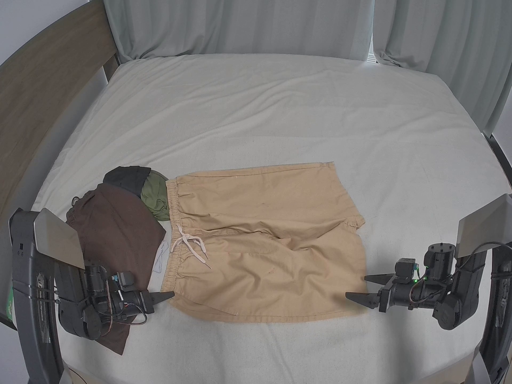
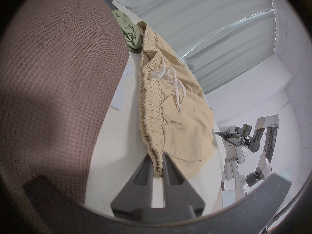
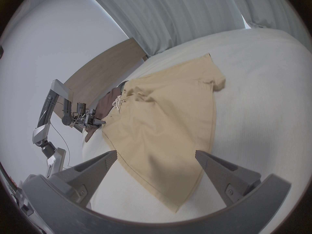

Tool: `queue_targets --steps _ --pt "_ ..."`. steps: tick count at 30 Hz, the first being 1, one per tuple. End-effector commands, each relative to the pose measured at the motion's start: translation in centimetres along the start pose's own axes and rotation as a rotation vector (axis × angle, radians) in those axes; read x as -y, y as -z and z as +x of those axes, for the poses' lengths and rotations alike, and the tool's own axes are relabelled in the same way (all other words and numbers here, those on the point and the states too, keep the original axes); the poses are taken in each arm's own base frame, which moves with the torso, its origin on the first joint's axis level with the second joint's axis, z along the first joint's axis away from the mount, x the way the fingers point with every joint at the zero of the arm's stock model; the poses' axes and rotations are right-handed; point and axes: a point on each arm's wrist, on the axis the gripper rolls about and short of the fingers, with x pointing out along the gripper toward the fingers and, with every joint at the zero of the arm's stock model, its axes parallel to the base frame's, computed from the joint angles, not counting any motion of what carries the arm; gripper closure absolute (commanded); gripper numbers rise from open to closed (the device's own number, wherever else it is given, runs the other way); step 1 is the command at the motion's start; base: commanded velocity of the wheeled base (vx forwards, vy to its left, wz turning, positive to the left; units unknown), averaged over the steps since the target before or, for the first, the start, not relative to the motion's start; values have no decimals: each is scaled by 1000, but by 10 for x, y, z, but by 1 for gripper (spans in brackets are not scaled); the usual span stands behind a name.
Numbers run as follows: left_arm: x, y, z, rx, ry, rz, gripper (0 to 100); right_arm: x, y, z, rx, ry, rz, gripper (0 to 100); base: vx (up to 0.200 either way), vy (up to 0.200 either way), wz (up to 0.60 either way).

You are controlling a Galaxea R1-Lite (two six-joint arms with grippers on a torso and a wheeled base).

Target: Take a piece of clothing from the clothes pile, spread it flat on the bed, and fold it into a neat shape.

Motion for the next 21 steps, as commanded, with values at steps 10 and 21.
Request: queue_targets --steps 10,21 --pt "-2 3 0 -10 -1 19 100 6 21 -15 -70 50 89 0 0 0 0" --pt "-1 4 0 -12 -1 18 100 -1 37 -18 -138 37 135 0 0 0 0"
